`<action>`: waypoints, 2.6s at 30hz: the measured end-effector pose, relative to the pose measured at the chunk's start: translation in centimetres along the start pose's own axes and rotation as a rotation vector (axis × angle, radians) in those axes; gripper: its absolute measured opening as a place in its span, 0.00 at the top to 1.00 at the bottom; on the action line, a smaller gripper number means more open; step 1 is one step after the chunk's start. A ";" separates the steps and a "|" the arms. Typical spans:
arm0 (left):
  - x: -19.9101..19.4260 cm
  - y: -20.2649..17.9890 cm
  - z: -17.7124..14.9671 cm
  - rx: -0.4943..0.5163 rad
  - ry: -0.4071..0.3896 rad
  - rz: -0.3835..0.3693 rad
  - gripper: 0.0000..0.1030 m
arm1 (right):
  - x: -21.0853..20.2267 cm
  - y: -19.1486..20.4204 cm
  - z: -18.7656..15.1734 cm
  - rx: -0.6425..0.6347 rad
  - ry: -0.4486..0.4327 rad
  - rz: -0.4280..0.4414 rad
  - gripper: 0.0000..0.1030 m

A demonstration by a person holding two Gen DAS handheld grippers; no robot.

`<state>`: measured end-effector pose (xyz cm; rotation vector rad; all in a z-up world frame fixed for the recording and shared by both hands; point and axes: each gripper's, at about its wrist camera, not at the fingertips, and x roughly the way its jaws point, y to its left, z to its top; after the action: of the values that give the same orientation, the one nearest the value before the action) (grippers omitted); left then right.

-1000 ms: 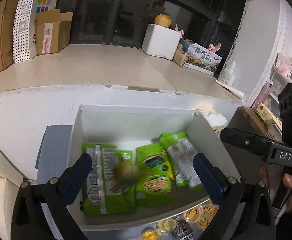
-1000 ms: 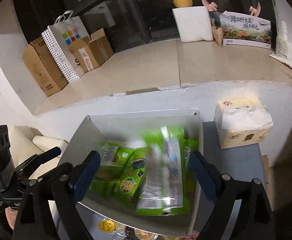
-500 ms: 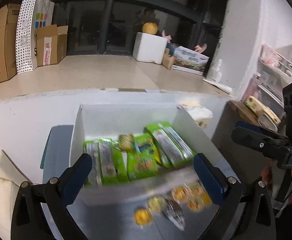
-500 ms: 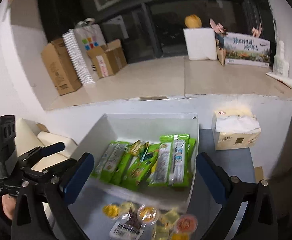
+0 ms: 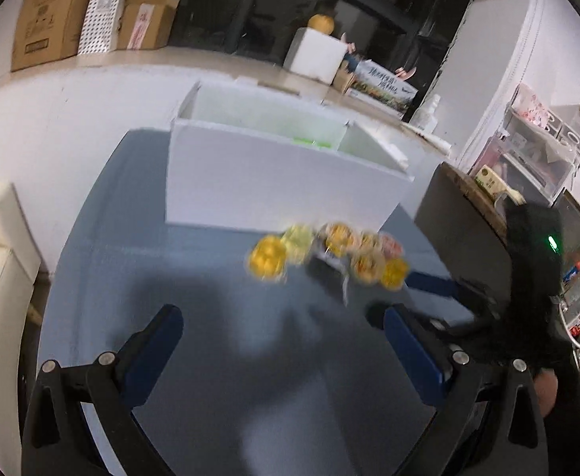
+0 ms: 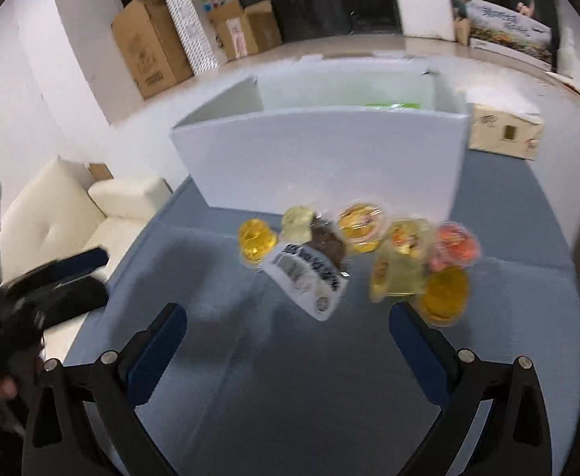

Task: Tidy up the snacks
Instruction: 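Grasp the dark snack packet with the right tool while the left tool grasps a yellow jelly cup, then drop the yellow jelly cup and dark packet into the white box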

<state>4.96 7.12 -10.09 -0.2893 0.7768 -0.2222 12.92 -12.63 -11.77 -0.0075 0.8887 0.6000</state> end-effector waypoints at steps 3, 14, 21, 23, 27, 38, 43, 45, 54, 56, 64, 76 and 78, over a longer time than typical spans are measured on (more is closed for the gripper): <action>-0.1 0.8 -1.0 -0.018 0.012 0.018 0.00 | 2.4 0.4 0.9 -0.019 0.034 -0.018 0.00; 0.2 2.6 -1.9 -0.056 0.035 0.035 0.00 | 7.5 0.7 3.0 -0.091 0.068 -0.118 0.08; 1.1 2.8 -1.9 -0.058 0.049 0.032 0.00 | 7.0 -1.9 2.3 -0.004 0.067 -0.066 0.90; 1.5 2.6 -1.7 -0.047 0.053 0.034 0.00 | 6.0 -2.7 2.1 0.031 0.047 -0.042 0.91; 3.4 2.0 -1.0 -0.012 0.081 0.029 0.00 | 4.6 -3.8 1.5 0.080 0.025 0.022 0.91; 9.5 0.4 1.8 0.074 0.150 0.007 0.00 | 0.2 -5.7 -0.8 0.127 -0.013 0.107 0.93; 11.0 0.5 2.3 0.086 0.168 0.031 0.00 | -1.5 -5.1 0.0 0.128 -0.048 0.116 0.93; 11.9 0.5 2.8 0.097 0.171 0.040 0.00 | -2.5 -5.0 0.2 0.131 -0.065 0.124 0.93; 14.4 -0.7 4.3 0.140 0.160 0.064 0.63 | -7.5 -5.8 -0.7 0.154 -0.137 0.137 0.93; 13.8 -0.6 4.0 0.144 0.149 0.064 0.65 | -8.0 -6.1 -0.8 0.161 -0.146 0.138 0.93; 8.2 -0.5 3.0 0.122 0.064 0.013 0.65 | -7.9 -5.6 -0.4 0.153 -0.160 0.158 0.93; 1.8 -2.1 5.8 0.133 -0.062 -0.050 0.65 | -8.1 -4.8 1.5 0.111 -0.171 0.176 0.93; 1.5 -2.6 7.9 0.148 -0.094 -0.062 0.65 | -8.6 -4.7 3.1 0.096 -0.191 0.176 0.93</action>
<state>11.43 5.65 -4.82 -0.1830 0.6557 -0.3212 13.38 -19.98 -4.54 0.2130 0.7357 0.7091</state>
